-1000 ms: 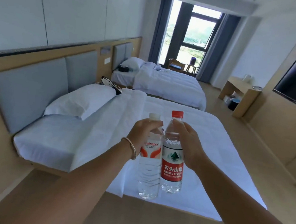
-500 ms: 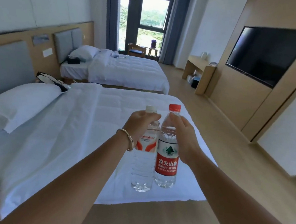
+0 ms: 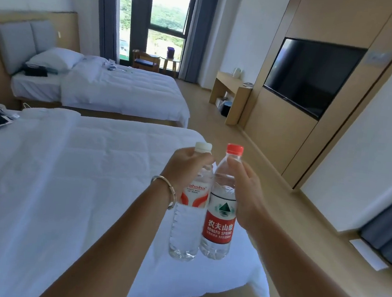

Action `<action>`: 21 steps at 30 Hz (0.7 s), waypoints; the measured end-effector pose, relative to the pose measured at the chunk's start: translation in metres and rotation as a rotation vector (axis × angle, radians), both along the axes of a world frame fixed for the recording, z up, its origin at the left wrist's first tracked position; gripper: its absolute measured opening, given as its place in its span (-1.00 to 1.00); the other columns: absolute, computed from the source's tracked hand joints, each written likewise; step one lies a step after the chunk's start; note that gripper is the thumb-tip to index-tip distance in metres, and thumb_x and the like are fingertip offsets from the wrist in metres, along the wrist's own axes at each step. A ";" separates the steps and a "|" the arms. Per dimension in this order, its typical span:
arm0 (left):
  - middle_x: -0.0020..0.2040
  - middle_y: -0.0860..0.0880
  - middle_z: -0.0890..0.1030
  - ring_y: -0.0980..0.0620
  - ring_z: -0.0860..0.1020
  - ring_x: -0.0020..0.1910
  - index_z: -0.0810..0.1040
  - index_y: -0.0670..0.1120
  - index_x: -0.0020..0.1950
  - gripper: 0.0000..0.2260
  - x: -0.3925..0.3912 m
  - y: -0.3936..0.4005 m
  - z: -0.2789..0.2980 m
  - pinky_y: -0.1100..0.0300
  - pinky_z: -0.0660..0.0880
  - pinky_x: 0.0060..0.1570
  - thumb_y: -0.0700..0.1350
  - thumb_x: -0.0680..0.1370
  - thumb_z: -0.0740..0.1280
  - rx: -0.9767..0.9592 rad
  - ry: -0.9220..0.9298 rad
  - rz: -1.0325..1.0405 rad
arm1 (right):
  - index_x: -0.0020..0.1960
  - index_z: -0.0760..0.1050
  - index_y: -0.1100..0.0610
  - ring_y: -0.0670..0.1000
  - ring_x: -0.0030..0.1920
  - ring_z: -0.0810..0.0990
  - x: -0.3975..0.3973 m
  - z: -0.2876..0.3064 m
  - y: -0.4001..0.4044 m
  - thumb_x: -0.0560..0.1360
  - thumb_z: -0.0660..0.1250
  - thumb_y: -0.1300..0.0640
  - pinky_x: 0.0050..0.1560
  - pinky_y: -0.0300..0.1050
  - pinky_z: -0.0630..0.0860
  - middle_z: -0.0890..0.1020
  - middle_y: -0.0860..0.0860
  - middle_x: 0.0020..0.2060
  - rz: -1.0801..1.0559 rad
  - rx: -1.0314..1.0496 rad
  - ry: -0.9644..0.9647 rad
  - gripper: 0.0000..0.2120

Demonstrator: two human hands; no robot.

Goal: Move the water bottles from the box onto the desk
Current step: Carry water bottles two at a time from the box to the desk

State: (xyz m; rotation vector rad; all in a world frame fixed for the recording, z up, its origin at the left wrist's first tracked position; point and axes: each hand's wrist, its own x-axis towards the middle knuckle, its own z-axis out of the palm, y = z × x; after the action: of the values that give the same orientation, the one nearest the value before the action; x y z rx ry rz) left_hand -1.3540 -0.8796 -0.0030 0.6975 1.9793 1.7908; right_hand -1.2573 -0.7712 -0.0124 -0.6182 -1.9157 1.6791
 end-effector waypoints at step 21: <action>-0.06 -0.17 0.69 -0.06 0.66 -0.16 0.58 -0.19 0.09 -0.78 -0.024 0.314 -0.008 0.04 0.57 -0.11 -0.06 0.56 0.32 -0.008 -0.090 0.022 | -0.15 0.53 0.10 0.02 -0.17 0.70 -0.022 -0.010 0.316 0.60 0.25 -0.02 -0.04 0.03 0.59 0.69 0.02 -0.22 0.081 -0.057 0.045 -0.76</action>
State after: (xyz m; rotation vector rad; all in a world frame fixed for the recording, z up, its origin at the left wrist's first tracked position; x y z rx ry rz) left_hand -1.3779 -0.5656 -0.0113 0.5843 1.9419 1.7936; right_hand -1.2792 -0.4550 -0.0224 -0.5256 -1.8902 1.7878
